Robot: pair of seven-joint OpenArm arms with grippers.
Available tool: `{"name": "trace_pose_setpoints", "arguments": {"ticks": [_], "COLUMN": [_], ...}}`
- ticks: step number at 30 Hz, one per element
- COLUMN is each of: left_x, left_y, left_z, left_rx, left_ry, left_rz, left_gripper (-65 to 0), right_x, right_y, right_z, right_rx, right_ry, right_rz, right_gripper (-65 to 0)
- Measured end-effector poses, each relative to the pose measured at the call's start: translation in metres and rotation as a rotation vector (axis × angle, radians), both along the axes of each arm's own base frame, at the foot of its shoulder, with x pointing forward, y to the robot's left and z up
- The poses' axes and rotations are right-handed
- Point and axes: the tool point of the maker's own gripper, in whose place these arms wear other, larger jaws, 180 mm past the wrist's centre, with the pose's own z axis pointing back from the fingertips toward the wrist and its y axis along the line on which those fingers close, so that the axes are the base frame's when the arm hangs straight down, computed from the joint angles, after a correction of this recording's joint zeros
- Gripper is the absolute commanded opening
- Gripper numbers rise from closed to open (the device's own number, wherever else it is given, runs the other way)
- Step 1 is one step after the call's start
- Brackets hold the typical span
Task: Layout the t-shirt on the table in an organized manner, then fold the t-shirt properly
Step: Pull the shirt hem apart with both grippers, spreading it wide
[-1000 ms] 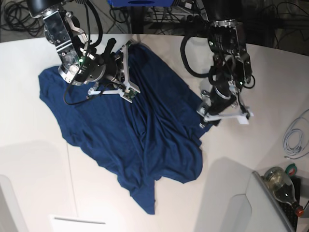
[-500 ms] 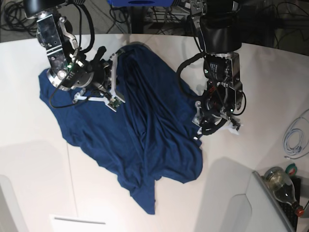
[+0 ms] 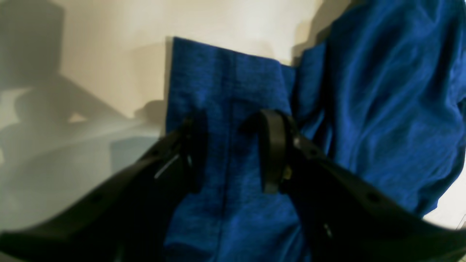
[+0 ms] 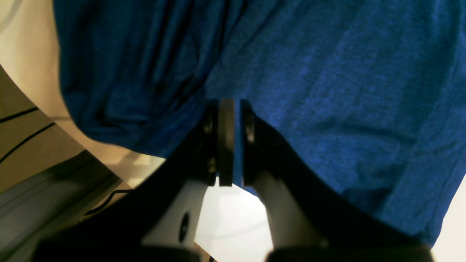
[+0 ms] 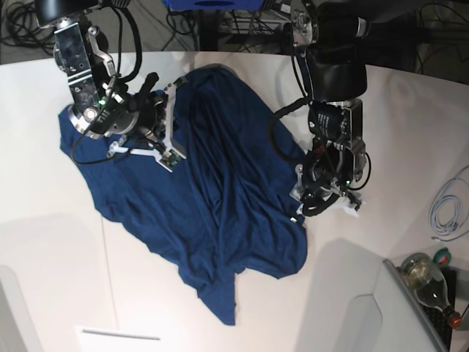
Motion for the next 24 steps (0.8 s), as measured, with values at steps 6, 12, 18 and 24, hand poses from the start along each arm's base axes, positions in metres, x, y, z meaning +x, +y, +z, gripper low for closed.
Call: {"name": "trace_pose_setpoints", "arguments": {"ticks": [6,12,18,24], "left_x": [-0.002,-0.008,-0.022,-0.004], "left_y": [0.002,0.001,0.011,0.011], "left_z": [-0.002,0.002,0.013,0.061], "left_rx": [0.004,-0.005,-0.021,-0.056], "left_ry": [0.004,-0.004,0.050,-0.066], "left_rz": [-0.001,0.001,0.091,0.078], "left_gripper": [-65.0,-65.0,-65.0,-65.0], "right_x": [0.000,0.006,0.006,0.006], "right_y": [0.000,-0.012,-0.009,-0.010], "right_z": [0.000,0.001,0.001,-0.003], "right_rx": [0.000,-0.012,-0.007,-0.008], "right_ry": [0.000,-0.008,-0.008,0.004], "right_rz": [0.000,-0.034,-0.031,-0.032], "right_gripper": [-62.0,-62.0,-62.0,-62.0]}}
